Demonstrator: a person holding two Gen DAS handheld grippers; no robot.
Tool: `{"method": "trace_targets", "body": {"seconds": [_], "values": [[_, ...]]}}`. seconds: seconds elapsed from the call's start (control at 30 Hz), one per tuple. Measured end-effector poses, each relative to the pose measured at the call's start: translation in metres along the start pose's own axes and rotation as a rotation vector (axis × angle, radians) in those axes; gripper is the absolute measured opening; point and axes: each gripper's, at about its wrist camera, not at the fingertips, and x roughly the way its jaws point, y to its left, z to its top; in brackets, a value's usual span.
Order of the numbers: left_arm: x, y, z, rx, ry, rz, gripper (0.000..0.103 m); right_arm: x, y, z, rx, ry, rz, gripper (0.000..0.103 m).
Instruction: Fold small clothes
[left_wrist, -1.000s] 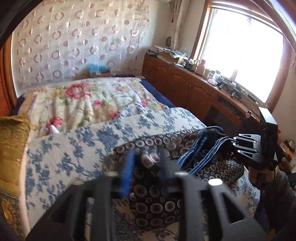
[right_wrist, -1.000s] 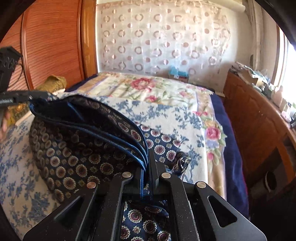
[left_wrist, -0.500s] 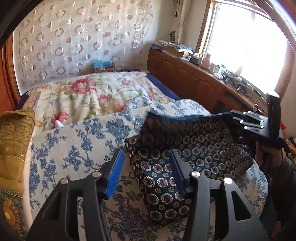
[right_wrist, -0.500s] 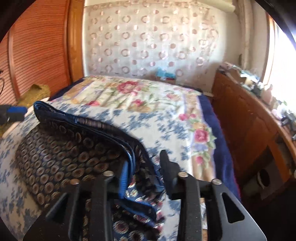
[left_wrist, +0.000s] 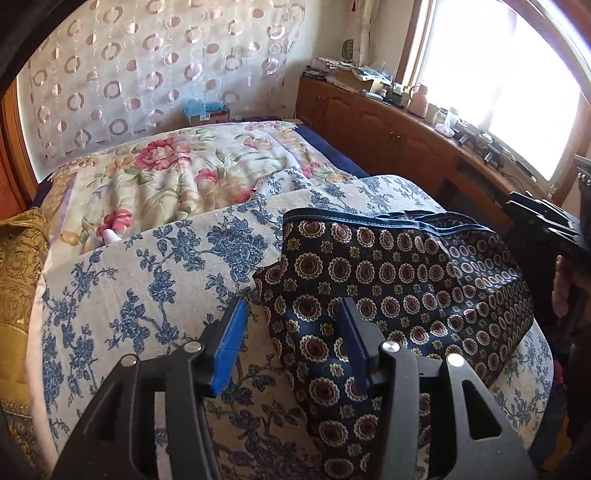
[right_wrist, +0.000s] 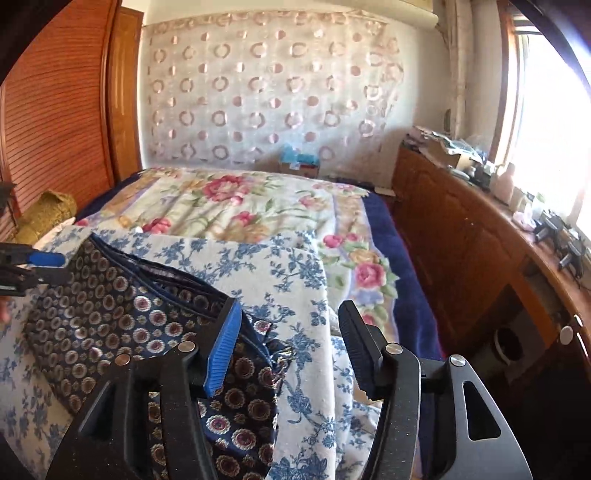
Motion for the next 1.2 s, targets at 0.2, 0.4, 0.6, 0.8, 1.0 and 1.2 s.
{"method": "trace_targets", "body": {"seconds": [0.2,0.4,0.6,0.8,1.0,1.2], "values": [[0.013,0.002,0.003,-0.003,0.031,0.004,0.05,0.003,0.003,-0.02,0.025,0.074,0.059,0.056],[0.022,0.005,0.008,-0.015,0.049,0.002,0.05,0.021,0.007,-0.045,0.016,0.159,0.051,0.068],[0.025,0.007,0.009,-0.028,0.052,0.013,0.05,0.03,0.0,-0.055,0.079,0.202,0.097,0.068],[0.031,0.007,0.007,-0.034,0.065,0.008,0.05,0.034,0.006,-0.055,0.064,0.215,0.175,0.016],[0.035,0.009,0.007,-0.052,0.078,-0.021,0.05,0.027,0.013,-0.045,0.039,0.149,0.135,0.007],[0.039,0.006,0.007,-0.057,0.083,-0.065,0.049,0.032,0.011,-0.045,0.059,0.162,0.101,0.018]]}}
